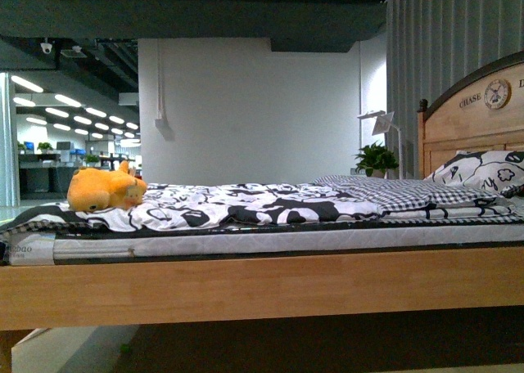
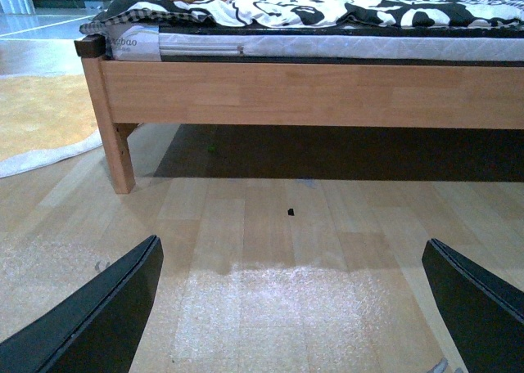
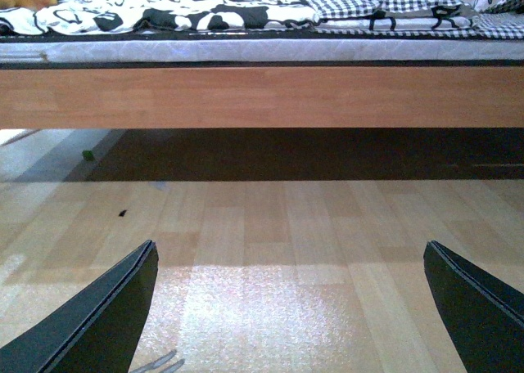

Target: Put away toys

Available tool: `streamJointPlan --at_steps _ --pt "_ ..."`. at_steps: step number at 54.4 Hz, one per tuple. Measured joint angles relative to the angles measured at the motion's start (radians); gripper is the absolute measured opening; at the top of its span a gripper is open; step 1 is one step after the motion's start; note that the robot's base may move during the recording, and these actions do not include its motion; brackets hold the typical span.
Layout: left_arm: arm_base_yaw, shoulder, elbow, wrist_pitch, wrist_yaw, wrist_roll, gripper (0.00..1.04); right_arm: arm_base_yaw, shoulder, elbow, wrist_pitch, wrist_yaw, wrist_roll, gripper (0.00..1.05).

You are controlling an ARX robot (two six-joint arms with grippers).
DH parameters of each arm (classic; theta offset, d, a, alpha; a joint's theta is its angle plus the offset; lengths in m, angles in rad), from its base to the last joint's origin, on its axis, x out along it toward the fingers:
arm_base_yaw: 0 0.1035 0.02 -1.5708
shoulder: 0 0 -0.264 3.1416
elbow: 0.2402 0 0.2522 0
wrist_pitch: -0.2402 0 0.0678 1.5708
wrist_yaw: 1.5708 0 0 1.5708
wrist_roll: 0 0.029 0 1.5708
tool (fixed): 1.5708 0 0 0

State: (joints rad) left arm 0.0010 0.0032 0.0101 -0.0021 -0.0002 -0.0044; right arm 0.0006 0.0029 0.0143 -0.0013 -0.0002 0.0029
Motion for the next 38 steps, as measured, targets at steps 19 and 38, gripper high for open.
streamJointPlan --at_steps 19,38 --pt "0.0 0.0 0.0 0.0 0.0 0.0 0.98 0.0 0.0 0.0 0.0 0.0 0.0 0.98" --pt "0.0 0.0 0.0 0.0 0.0 0.0 0.98 0.0 0.0 0.0 0.0 0.0 0.0 0.98"
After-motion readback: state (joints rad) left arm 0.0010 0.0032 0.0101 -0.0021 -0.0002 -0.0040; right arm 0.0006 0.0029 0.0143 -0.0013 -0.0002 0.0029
